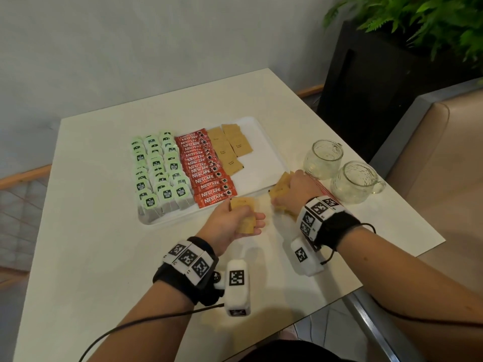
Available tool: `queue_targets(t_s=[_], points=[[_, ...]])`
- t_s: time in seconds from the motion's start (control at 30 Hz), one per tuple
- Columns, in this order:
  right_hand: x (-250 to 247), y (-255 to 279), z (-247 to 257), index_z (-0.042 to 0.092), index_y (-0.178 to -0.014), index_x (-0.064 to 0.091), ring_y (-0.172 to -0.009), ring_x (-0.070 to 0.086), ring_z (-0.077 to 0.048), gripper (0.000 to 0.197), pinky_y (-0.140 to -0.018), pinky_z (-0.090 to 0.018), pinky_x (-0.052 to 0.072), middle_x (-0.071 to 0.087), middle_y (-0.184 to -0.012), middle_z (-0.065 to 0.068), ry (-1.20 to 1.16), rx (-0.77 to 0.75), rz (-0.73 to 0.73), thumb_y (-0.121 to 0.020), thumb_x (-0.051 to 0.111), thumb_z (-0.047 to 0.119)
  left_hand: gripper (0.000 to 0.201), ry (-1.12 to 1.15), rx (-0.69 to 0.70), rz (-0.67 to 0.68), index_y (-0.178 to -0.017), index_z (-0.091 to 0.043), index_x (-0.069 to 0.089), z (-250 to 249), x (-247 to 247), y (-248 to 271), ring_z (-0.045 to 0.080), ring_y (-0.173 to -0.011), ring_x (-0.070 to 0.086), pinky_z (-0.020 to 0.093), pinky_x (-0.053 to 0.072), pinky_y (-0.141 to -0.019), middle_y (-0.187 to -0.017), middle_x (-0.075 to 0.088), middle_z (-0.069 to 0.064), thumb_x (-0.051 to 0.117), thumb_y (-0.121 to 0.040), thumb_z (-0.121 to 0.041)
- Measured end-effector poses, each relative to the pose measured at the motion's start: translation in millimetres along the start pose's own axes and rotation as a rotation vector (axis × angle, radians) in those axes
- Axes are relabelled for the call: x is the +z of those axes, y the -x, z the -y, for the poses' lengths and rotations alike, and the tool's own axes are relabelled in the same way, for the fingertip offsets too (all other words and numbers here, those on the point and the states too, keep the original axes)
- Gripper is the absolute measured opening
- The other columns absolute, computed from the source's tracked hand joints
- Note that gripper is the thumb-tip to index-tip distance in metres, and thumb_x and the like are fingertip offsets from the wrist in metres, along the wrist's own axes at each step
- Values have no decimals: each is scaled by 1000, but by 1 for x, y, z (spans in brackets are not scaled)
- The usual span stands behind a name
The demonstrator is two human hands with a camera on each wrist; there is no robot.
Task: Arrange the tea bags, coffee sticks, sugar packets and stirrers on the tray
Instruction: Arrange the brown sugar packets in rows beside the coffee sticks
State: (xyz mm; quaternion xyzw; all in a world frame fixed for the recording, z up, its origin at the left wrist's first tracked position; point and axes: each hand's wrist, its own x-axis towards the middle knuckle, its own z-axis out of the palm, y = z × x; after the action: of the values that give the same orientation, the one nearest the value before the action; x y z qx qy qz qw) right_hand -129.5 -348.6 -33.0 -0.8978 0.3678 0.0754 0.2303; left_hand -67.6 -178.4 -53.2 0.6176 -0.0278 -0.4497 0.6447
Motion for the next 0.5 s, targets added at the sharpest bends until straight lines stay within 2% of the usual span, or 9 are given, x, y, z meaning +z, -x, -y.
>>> queue_targets(t_s=[0.03,0.1,0.17,0.2,0.27,0.3,0.33,0.43,0.5], points=[[1,-1,-3,4,-115,48,-100,59,-27,48,-81,-34,49,57,-110,-10,-29,1,-1,-79,69,27,21,16,2,-3,-107,-11,51,0,0,0,24,-68,70,36,62,-69,-83,73,15,55,-93,3],[4,-4,-11,7,-112,49,-84,60,-20,47,-64,-30,49,60,-97,-4,-127,8,12,-75,73,23,23,36,7,-2,-107,-14,55,1,-1,-2,23,-66,67,37,61,-73,-78,69,11,53,-92,4],[4,-7,-20,11,-111,49,-77,57,-15,46,-54,-24,40,57,-91,0,-217,3,35,-75,75,21,26,52,9,15,-110,-13,60,1,0,-5,20,-65,62,37,59,-76,-77,62,8,51,-91,4],[5,-9,-24,13,-109,50,-80,56,-15,42,-56,-23,39,57,-91,1,-240,-8,40,-77,75,22,26,56,10,19,-112,-12,61,0,1,-5,19,-65,60,37,58,-76,-76,60,7,52,-92,3],[5,-12,-30,20,-94,55,-88,57,-17,22,-70,-28,47,57,-88,5,-271,-37,35,-81,72,24,24,32,30,12,-116,-10,60,0,4,-7,16,-63,58,35,58,-74,-75,59,4,60,-93,-3],[5,-13,-33,25,-85,54,-88,58,-18,15,-77,-32,49,57,-85,7,-307,-52,31,-84,70,23,28,3,45,4,-117,-11,59,0,6,-8,15,-64,58,34,58,-74,-75,59,3,67,-90,-7],[4,-12,-34,27,-78,54,-83,59,-18,17,-77,-34,50,58,-80,8,-372,-70,39,-86,67,21,35,-34,63,-5,-119,-11,58,1,8,-9,14,-66,59,33,58,-75,-76,59,2,72,-87,-10],[-1,-4,-32,18,-74,57,-54,49,-15,19,-51,-29,42,55,-60,3,-657,-151,132,-89,64,9,51,-116,112,-5,-122,-13,56,3,13,-12,20,-85,65,31,56,-79,-91,67,7,81,-79,-17],[-6,2,-26,13,-78,60,-47,47,-13,15,-46,-24,40,55,-56,-1,-741,-214,193,-89,64,4,45,-178,134,69,-121,-14,62,1,19,-12,22,-94,66,31,55,-81,-100,70,8,80,-81,-23]])
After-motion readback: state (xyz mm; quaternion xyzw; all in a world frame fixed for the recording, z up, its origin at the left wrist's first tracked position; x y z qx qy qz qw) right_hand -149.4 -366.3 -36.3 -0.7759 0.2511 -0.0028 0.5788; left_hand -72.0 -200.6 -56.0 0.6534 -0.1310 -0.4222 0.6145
